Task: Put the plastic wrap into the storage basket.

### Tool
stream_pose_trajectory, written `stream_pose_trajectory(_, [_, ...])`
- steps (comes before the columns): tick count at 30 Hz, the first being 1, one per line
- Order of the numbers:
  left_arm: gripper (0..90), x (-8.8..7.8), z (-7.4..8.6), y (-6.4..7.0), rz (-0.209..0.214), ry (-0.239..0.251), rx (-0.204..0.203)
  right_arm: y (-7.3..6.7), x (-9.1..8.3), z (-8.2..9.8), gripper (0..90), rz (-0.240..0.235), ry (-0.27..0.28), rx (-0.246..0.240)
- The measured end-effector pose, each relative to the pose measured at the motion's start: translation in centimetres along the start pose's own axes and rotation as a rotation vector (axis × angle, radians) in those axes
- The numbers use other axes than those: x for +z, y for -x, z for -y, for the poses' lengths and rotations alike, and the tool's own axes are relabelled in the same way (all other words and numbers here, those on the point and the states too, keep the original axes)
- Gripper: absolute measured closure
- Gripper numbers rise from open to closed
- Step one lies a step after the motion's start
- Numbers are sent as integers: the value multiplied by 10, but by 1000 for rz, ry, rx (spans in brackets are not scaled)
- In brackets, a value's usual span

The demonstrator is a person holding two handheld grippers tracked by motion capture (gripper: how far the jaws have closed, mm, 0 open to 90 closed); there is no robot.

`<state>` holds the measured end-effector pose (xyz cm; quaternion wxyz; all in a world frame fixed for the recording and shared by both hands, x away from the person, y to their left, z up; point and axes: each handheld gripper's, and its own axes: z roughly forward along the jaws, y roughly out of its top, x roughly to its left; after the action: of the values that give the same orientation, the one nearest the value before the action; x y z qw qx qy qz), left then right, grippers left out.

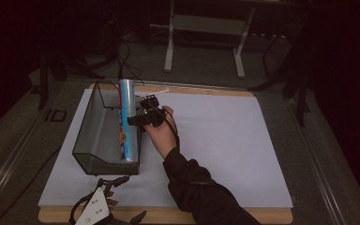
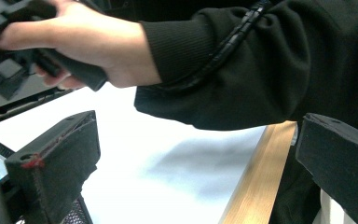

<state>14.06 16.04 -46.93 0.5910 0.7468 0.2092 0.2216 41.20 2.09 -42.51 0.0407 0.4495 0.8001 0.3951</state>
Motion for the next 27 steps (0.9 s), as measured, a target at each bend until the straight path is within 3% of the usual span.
stream_pose_trajectory(12, [5,1,0,0,-5,-5,4,19,-37,30,160,-24,22,-59])
stream_pose_trajectory(15, [5,1,0,1,-6,-5,6,29,-49,46,154,-22,22,-91])
stream_pose_trajectory(21, [5,2,0,1,-4,-10,5,43,-65,68,155,-10,55,-108])
stream_pose_trajectory(27, [4,2,0,1,-6,-11,6,54,-76,87,152,-27,42,-120])
